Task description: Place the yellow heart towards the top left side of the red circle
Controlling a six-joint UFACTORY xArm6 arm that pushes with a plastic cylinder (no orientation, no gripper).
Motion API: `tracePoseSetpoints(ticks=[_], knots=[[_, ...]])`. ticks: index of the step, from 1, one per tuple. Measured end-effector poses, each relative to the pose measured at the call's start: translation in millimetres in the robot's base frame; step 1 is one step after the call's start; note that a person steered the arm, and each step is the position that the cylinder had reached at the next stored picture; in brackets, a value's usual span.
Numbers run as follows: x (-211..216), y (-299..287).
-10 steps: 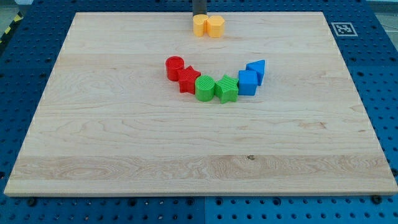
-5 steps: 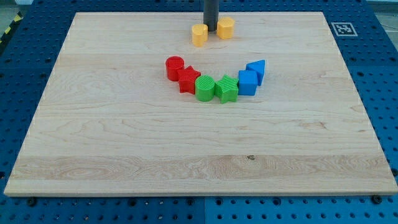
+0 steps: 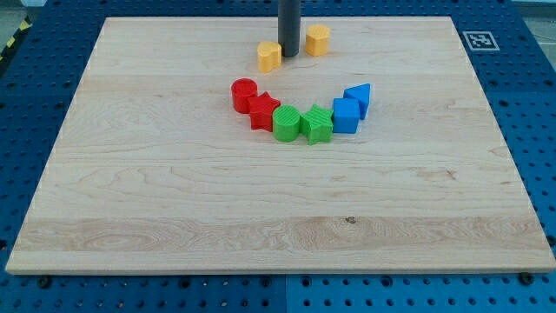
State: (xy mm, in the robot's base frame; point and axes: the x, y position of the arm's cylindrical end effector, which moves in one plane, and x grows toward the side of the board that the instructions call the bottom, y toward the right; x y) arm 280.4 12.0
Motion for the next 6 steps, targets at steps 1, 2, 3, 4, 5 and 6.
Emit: tracePoseSetpoints(ticks=[1, 2, 3, 4, 5, 6], knots=[[2, -3], [2, -17], [3, -17], [3, -24], [11, -35], [10, -41]])
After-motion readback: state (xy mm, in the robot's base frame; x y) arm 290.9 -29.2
